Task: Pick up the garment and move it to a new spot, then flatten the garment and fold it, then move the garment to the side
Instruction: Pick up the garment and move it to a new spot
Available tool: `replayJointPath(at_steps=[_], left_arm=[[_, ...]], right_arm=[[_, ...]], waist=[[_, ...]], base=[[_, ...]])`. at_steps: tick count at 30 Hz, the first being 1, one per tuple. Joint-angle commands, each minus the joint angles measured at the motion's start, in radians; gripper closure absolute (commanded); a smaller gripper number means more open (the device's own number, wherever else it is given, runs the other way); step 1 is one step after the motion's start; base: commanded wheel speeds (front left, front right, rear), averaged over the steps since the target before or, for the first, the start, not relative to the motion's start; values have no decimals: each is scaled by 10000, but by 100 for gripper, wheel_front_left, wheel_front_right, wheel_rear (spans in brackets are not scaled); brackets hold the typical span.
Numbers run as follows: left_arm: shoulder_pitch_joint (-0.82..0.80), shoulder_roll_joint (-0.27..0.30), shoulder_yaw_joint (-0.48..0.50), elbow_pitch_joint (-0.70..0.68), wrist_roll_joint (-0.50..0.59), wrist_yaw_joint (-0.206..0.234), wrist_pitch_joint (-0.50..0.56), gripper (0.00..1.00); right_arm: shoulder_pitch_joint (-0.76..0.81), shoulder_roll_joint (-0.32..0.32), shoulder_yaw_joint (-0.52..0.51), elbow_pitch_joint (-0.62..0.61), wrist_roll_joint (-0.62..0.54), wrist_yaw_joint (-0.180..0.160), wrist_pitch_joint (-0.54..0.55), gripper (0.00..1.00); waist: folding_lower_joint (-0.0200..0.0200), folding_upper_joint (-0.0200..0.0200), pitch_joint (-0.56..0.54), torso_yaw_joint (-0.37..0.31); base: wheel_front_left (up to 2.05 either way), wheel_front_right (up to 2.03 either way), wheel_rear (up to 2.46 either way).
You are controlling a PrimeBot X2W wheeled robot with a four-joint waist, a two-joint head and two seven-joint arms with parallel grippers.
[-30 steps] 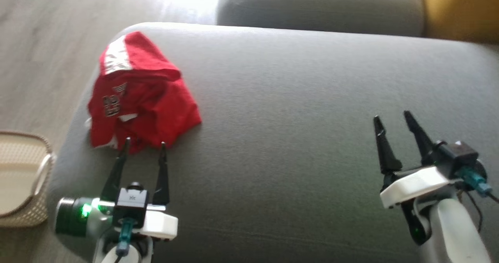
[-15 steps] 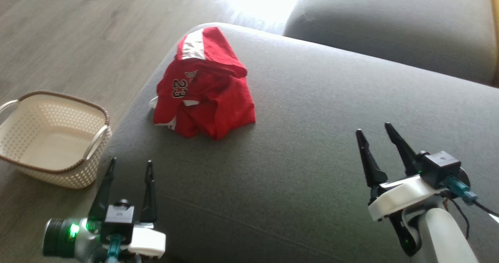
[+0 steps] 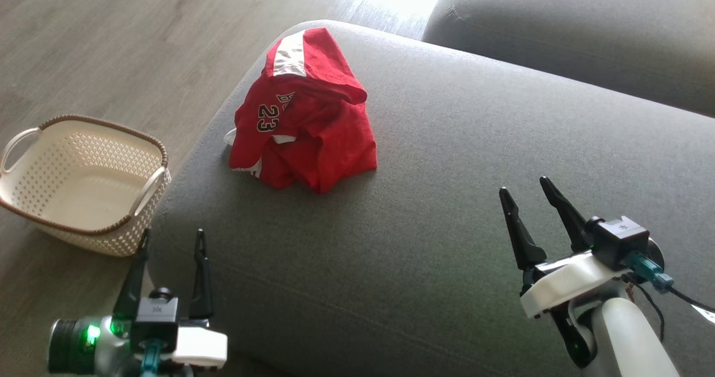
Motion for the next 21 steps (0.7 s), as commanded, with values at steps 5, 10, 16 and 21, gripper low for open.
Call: replayJointPath(at_steps=[5, 10, 16, 21], left_arm=[[-479, 85, 497, -299, -29, -119, -122, 0], [-876, 260, 787, -213, -228, -461, -122, 0], [-1920, 698, 1366, -76, -514, -1153, -122, 0], [-3157, 954, 1857, 463, -1145, -2131, -122, 0]], right_arm=[[-436, -116, 51, -345, 1, -2, -91, 0], [-387, -116, -134, -535, -202, -2, -91, 0], [-543, -116, -402, -1033, -723, -2, 46, 0], [-769, -116, -612, -1738, -1114, -2, 335, 0]], waist=[[0, 0, -39, -115], [0, 0, 330, -552], [0, 0, 1240, -1133], [0, 0, 2112, -1590]], base=[[0, 0, 0], [0, 0, 0], [0, 0, 0], [0, 0, 0]])
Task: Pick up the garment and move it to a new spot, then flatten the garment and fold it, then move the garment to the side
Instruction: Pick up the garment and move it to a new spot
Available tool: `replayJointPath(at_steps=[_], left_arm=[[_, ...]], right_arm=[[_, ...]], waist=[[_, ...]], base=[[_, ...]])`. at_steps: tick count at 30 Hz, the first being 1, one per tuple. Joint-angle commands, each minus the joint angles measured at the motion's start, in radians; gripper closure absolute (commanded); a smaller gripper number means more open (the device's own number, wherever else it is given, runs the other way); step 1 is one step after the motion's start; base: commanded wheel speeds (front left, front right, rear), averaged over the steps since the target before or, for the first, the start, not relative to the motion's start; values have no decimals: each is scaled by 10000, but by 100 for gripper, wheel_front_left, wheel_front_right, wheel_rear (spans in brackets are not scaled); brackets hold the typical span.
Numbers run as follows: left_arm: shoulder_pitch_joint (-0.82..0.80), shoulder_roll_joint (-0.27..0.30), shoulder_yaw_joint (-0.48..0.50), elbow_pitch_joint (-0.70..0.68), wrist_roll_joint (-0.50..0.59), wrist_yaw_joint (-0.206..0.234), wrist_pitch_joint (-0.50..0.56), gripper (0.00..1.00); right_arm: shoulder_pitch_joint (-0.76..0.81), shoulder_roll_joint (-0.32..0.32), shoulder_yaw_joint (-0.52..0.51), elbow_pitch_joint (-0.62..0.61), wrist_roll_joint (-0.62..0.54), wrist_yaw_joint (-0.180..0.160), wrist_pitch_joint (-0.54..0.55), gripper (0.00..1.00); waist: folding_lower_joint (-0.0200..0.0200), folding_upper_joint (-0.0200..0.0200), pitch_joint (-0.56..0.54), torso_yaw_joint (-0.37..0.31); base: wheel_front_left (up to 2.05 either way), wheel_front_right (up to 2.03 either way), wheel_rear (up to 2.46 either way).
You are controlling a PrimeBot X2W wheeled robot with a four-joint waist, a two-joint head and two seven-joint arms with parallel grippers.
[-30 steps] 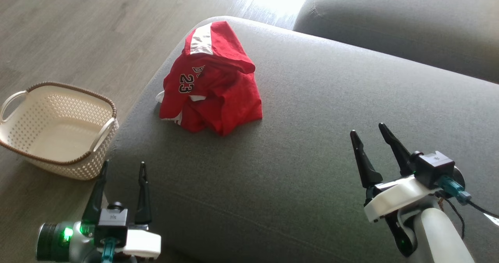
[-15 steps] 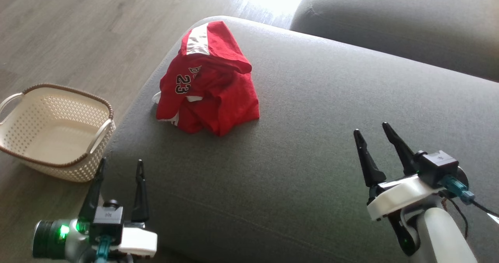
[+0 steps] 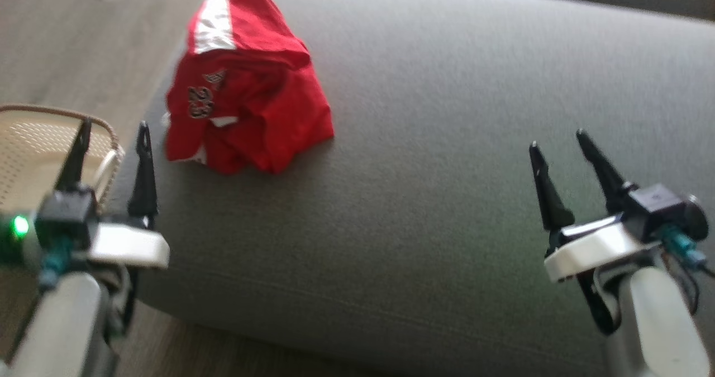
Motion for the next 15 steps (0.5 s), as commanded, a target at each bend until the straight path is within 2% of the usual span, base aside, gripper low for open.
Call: replayJointPath(at_steps=[1, 7, 12, 15], left_arm=[[-974, 535, 542, 95, -104, -350, -78, 0], [-2908, 746, 456, 1678, -709, -1659, 78, 0], [-4597, 1038, 34, 3304, -294, -2059, 586, 0], [-5428, 1003, -163, 4215, -205, -2255, 855, 0]], right_arm=[[-515, -106, 170, -596, -155, -2, 103, 0], [-653, -106, 32, -1333, -414, -2, 400, 0], [-797, -106, -104, -1739, -501, -2, 541, 0], [-899, -106, -153, -1878, -544, -2, 567, 0]], waist=[[0, 0, 735, -516], [0, 0, 1539, -941], [0, 0, 2087, -1213], [0, 0, 2336, -1378]], base=[[0, 0, 0], [0, 0, 0], [0, 0, 0], [0, 0, 0]])
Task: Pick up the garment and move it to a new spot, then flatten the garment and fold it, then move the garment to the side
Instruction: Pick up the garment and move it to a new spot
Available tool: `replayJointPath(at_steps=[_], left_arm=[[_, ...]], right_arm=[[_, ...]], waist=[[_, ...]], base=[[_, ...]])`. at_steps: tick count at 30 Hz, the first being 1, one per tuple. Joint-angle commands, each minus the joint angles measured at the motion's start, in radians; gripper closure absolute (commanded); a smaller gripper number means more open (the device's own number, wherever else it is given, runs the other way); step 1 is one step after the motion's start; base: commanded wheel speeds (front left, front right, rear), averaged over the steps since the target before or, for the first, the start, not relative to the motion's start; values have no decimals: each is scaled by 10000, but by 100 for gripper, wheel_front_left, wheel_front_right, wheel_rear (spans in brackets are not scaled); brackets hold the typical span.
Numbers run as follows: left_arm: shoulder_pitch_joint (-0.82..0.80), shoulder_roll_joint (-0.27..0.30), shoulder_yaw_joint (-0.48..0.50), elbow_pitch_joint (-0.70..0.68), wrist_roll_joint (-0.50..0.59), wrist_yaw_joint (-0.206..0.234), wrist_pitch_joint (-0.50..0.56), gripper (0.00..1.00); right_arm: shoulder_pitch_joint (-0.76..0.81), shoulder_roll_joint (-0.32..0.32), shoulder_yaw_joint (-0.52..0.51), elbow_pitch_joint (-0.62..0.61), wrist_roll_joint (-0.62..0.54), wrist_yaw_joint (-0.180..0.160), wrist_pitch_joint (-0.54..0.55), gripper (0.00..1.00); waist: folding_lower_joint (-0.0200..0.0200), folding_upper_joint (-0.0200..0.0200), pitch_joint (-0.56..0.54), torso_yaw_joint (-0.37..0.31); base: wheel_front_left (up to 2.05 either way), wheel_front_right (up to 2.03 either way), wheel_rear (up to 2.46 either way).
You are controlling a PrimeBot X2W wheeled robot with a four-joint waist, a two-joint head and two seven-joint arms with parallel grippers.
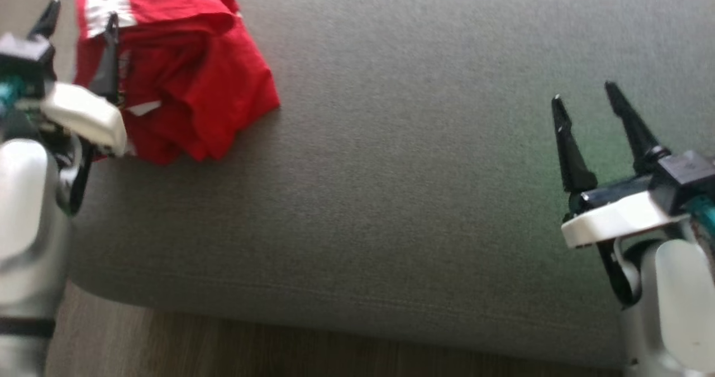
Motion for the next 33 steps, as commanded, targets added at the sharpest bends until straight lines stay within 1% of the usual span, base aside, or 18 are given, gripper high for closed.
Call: replayJointPath(at_steps=[1, 2, 3, 4, 6, 10, 11, 12, 13, 17, 19, 24, 27, 30, 31, 33], left_arm=[[-754, 517, 289, 238, 88, -71, 152, 0], [-754, 517, 289, 238, 88, -71, 152, 0], [-1141, 550, 173, 865, 166, -136, 460, 0], [-1141, 550, 173, 865, 166, -136, 460, 0], [-1462, 632, 6, 1429, 343, -150, 814, 0], [-1946, 539, -10, 2303, 262, -138, 1174, 0], [-2028, 512, 14, 2487, 211, -131, 1214, 41], [-2097, 493, 37, 2653, 164, -123, 1235, 91], [-2154, 473, 53, 2786, 123, -123, 1208, 100], [-2292, 433, 128, 3068, 7, -48, 752, 100], [-2393, 424, 181, 3060, -24, 68, 147, 100], [-2495, 418, 438, 2419, -129, 413, -697, 100], [-2429, 472, 639, 1567, -149, 590, -846, 100], [-2238, 540, 959, 59, -126, 774, -866, 100], [-2125, 546, 1073, -505, -144, 766, -868, 100], [-1851, 404, 1333, -1618, -385, 576, -870, 100]], right_arm=[[-342, -74, 157, -462, -134, -2, 78, 0], [-342, -74, 157, -462, -134, -2, 78, 0], [-403, -74, 128, -515, -152, -2, 89, 0], [-403, -74, 128, -515, -152, -2, 89, 0], [-451, -74, 96, -543, -163, -2, 89, 0], [-478, -74, 9, -542, -152, -2, 60, 0], [-477, -74, 2, -532, -149, -2, 48, 0], [-475, -74, -6, -518, -144, -2, 36, 0], [-472, -74, -19, -503, -137, -2, 25, 0], [-474, -74, -80, -410, -122, -2, -3, 0], [-459, -74, -69, -308, -102, -2, -42, 0], [-370, -74, 0, -51, 20, -2, -141, 0], [-318, -74, 42, 169, 169, -2, -236, 0], [-282, -74, 125, 411, 346, -2, -348, 0], [-270, -74, 163, 491, 411, -2, -388, 0], [-246, -74, 192, 646, 577, -2, -476, 0]], waist=[[-2, 0, 342, -288], [-2, 0, 342, -288], [-2, 0, 475, -395], [-2, 0, 475, -395], [-2, 0, 580, -490], [-2, 0, 668, -597], [-2, 0, 668, -617], [-2, 0, 661, -636], [-2, 0, 649, -648], [-2, 0, 514, -635], [-2, 0, 314, -579], [-2, 0, -214, -491], [-2, 0, -601, -491], [-2, 0, -965, -556], [-2, 0, -1078, -598], [-2, 0, -1295, -696]], base=[[0, 0, 0], [0, 0, 0], [0, 0, 0], [0, 0, 0], [0, 0, 0], [0, 0, 0], [0, 0, 0], [0, 0, 0], [0, 0, 0], [0, 0, 0], [0, 0, 0], [0, 0, 0], [0, 0, 0], [0, 0, 0], [0, 0, 0], [0, 0, 0]])
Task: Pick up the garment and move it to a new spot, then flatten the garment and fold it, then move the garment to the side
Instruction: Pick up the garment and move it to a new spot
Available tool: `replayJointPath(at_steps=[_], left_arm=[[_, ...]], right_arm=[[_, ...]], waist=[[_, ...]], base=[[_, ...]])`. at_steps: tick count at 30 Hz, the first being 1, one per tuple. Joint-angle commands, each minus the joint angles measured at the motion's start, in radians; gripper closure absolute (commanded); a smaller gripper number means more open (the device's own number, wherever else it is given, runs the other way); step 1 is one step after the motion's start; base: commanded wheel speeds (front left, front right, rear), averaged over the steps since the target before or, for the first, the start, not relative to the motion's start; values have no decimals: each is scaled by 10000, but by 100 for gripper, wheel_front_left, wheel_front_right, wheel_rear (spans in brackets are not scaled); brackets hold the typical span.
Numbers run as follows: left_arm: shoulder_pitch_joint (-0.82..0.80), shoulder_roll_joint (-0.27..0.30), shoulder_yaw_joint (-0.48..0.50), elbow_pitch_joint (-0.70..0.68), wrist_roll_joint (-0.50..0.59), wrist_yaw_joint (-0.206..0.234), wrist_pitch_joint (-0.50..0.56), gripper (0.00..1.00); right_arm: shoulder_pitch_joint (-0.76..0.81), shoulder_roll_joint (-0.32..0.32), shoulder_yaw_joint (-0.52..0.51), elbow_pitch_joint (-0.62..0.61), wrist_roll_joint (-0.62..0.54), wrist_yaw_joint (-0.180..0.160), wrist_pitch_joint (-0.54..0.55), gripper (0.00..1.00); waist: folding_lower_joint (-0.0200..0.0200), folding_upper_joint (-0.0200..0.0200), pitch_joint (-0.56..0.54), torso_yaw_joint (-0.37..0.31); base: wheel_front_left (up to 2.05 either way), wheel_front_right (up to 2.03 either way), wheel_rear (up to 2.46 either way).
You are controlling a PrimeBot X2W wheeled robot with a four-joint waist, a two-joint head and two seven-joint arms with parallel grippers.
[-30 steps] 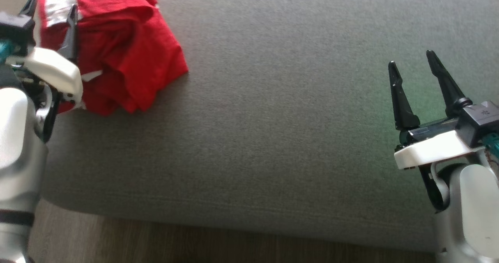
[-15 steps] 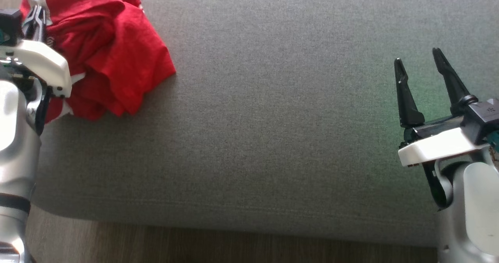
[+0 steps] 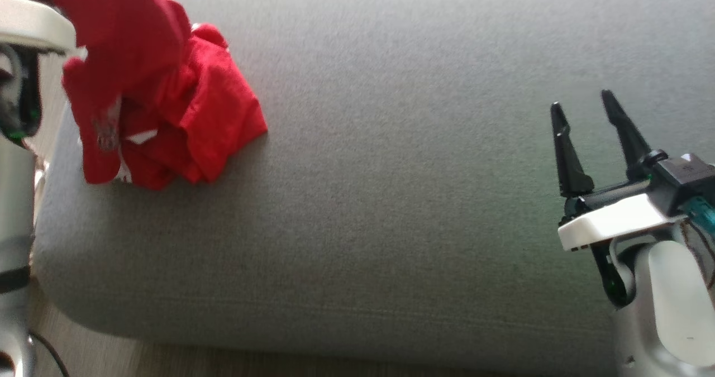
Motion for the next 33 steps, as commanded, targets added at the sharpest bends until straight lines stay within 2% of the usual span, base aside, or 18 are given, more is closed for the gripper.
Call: replayJointPath(at_steps=[1, 6, 13, 22, 33], left_arm=[[-7, 404, 475, -650, -119, -32, -44, 100], [489, 56, 442, -2047, -101, -272, -45, 100], [819, -608, -181, -2500, -188, -416, -5, 100], [840, -1407, -873, -2518, -274, -371, 79, 100], [85, -2913, -1788, -1459, -343, -249, -8, 100]], right_arm=[[39, -64, 217, -245, 117, -2, -135, 0], [111, -64, 61, 81, 416, -2, -309, 0], [30, -64, -179, 257, 602, -2, -441, 0], [-300, -64, -416, -71, 766, -2, -488, 0], [-593, -64, -285, -894, 1154, -2, -492, 0]], waist=[[0, 0, -275, -153], [0, 0, -640, -378], [0, 0, -886, -1034], [0, 0, -504, -2246], [0, 0, 595, -3863]], base=[[0, 0, 0], [0, 0, 0], [0, 0, 0], [0, 0, 0], [0, 0, 0]])
